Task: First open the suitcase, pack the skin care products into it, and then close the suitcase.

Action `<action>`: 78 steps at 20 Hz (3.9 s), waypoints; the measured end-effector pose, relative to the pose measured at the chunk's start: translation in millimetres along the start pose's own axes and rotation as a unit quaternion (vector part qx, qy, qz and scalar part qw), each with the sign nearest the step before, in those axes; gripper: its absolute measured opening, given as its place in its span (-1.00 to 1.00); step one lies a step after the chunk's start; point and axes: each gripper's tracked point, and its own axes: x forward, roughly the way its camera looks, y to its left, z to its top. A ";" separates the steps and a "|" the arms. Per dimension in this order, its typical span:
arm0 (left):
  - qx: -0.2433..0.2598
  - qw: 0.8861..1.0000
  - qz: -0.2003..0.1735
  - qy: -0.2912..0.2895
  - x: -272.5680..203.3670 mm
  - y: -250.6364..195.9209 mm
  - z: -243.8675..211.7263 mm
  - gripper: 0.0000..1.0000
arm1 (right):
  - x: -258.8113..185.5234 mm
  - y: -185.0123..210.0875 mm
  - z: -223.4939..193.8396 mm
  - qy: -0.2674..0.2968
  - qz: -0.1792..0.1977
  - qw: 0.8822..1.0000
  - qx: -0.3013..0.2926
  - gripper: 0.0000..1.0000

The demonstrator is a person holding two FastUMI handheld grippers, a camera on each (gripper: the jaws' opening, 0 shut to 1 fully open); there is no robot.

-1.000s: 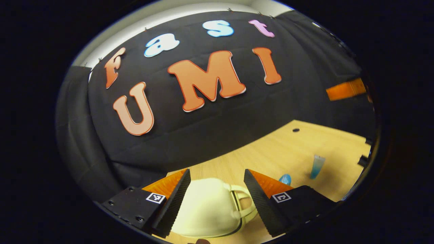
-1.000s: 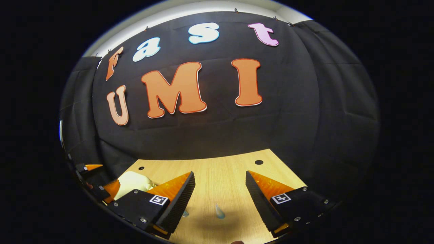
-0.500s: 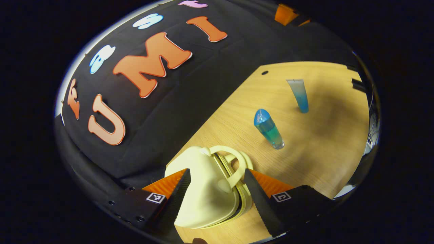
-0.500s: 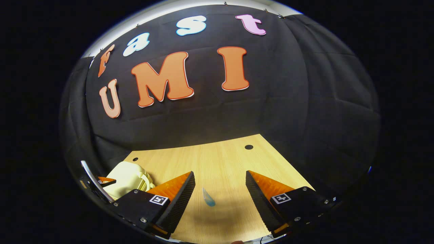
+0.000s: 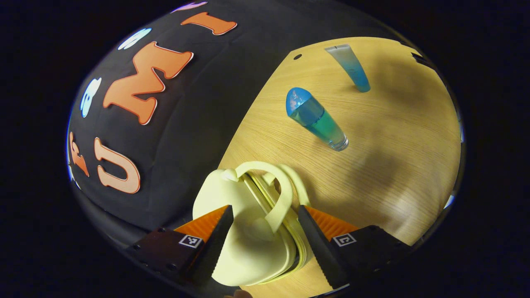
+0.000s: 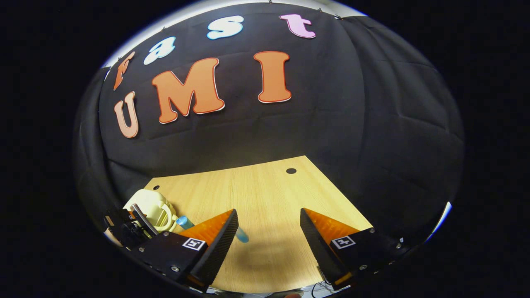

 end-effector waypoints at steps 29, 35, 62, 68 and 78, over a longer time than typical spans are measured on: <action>-0.472 0.874 -0.106 -0.054 -27.5 88.7 44.0 -0.90 | 23.5 76.8 32.3 -0.016 0.087 0.996 0.021 0.89; -0.574 0.814 -0.052 -0.065 -8.4 120.2 7.1 -0.90 | 25.3 107.7 38.5 -0.011 0.107 0.993 0.053 0.89; -0.628 0.749 0.025 0.210 -3.0 77.6 -71.9 -0.07 | 0.1 141.1 21.0 0.025 0.070 0.995 0.072 0.90; -0.546 0.823 0.139 0.066 -58.0 171.6 50.0 1.00 | 11.0 119.6 13.4 0.023 0.069 0.995 0.061 0.89; -0.543 0.806 0.095 -0.216 -175.7 225.1 328.8 0.99 | 43.2 82.9 9.4 -0.025 0.080 0.995 -0.049 0.89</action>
